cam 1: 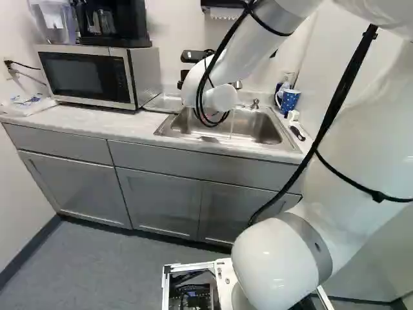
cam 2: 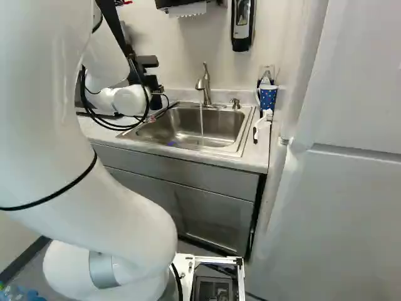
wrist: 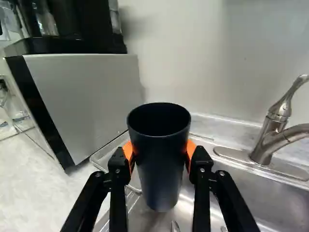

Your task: Rinse the cup and place it in the tray

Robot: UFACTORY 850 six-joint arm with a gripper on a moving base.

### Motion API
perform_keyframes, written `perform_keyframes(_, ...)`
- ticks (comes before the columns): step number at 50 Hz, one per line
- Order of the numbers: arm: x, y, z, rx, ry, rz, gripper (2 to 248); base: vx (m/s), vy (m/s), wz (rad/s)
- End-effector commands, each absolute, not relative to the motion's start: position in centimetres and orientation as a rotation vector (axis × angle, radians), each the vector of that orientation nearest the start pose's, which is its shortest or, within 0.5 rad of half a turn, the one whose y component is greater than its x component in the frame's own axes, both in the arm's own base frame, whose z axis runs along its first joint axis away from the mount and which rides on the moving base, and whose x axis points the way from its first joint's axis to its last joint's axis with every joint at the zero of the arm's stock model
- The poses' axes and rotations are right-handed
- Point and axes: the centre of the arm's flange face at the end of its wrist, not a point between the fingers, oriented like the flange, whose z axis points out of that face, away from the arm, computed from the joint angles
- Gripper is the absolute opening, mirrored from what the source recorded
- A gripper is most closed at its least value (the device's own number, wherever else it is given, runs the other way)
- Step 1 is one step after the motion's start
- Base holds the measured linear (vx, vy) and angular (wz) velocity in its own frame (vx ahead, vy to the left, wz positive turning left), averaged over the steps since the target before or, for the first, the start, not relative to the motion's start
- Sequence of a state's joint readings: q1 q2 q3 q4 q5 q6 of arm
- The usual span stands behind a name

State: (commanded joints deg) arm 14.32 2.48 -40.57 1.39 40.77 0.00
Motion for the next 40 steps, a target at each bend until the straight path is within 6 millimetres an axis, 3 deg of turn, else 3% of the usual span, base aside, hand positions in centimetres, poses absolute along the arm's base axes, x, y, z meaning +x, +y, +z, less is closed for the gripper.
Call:
perform_keyframes(15,44.4,9.3,52.4,-2.217,-0.197,-2.013,123,0.0,0.0,0.0)
perform_keyframes(40,44.4,6.7,50.4,-2.231,-0.134,-2.06,123,0.0,0.0,0.0)
